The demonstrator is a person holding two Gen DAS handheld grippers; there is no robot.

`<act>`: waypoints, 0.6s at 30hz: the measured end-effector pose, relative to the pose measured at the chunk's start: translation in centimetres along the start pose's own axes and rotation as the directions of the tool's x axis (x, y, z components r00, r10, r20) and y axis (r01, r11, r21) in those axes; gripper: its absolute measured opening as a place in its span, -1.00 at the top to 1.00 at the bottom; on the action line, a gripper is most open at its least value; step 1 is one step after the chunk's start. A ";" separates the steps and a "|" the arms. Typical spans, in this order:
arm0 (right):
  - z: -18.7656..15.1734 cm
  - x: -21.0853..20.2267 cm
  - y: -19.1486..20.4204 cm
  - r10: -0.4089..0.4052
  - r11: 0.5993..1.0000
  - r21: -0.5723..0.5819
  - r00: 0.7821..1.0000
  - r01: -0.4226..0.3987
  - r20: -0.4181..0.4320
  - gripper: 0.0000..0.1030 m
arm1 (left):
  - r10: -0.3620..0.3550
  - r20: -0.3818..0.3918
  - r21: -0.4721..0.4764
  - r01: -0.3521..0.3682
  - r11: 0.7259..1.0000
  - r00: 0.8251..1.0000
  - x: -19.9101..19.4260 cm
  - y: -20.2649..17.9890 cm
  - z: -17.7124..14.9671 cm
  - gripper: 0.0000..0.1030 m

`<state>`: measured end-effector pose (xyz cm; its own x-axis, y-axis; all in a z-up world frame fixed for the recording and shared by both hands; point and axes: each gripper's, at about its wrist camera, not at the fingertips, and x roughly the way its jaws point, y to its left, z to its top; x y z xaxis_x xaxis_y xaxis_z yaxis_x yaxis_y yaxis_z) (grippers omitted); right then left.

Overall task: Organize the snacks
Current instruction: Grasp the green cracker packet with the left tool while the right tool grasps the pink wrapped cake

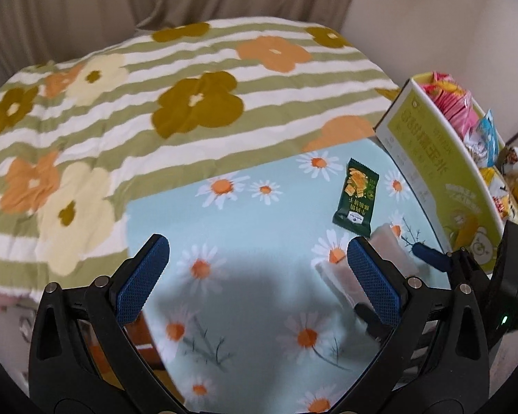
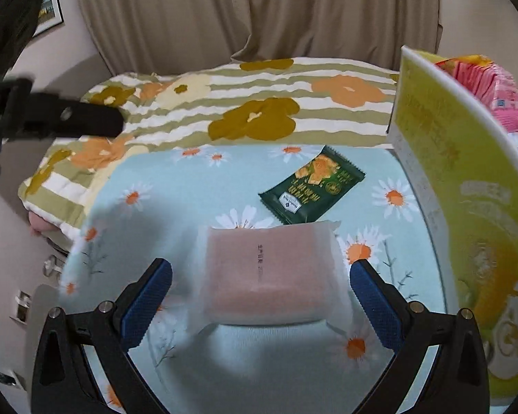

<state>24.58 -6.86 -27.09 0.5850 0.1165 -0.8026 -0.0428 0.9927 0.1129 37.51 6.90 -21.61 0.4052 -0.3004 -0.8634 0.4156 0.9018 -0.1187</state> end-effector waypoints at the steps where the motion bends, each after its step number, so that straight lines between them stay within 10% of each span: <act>1: -0.1 0.3 0.0 -0.012 1.000 -0.005 1.000 0.012 -0.002 -0.99 | -0.007 -0.005 0.017 0.007 1.000 1.000 0.7 -0.3 0.3 -0.99; 13: -0.5 2.9 0.1 -0.034 0.998 -0.051 0.999 0.033 -0.015 -0.96 | -0.091 -0.095 0.208 0.109 0.972 0.991 7.5 -5.5 3.9 -0.99; 18: -0.6 2.3 -0.9 0.002 1.000 -0.023 1.000 -0.002 0.019 -0.55 | -0.122 -0.135 0.259 0.154 0.954 0.983 9.5 -7.8 4.4 -0.98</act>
<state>25.41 -7.48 -29.38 0.6005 0.1184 -0.7908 -0.0628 0.9929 0.1009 41.72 -4.38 -26.72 0.2378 -0.3630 -0.9009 0.6695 0.7332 -0.1187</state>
